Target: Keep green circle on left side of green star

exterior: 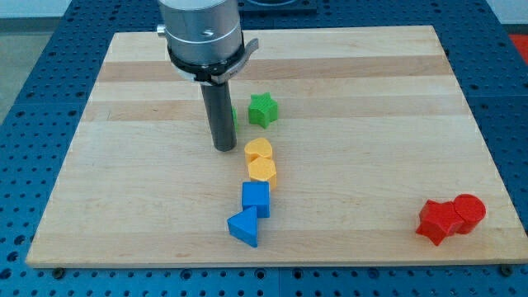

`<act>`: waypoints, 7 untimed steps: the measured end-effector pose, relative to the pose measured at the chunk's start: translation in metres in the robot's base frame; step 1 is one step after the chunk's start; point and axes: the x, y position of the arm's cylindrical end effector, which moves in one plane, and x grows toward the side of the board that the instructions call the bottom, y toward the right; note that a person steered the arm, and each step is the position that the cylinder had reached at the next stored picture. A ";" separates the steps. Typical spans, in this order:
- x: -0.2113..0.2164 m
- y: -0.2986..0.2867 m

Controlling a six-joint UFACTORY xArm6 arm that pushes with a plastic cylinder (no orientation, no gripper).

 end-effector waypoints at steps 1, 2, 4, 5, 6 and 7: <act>-0.001 0.000; -0.007 -0.009; -0.011 -0.027; -0.018 -0.027; -0.019 -0.010; -0.019 -0.005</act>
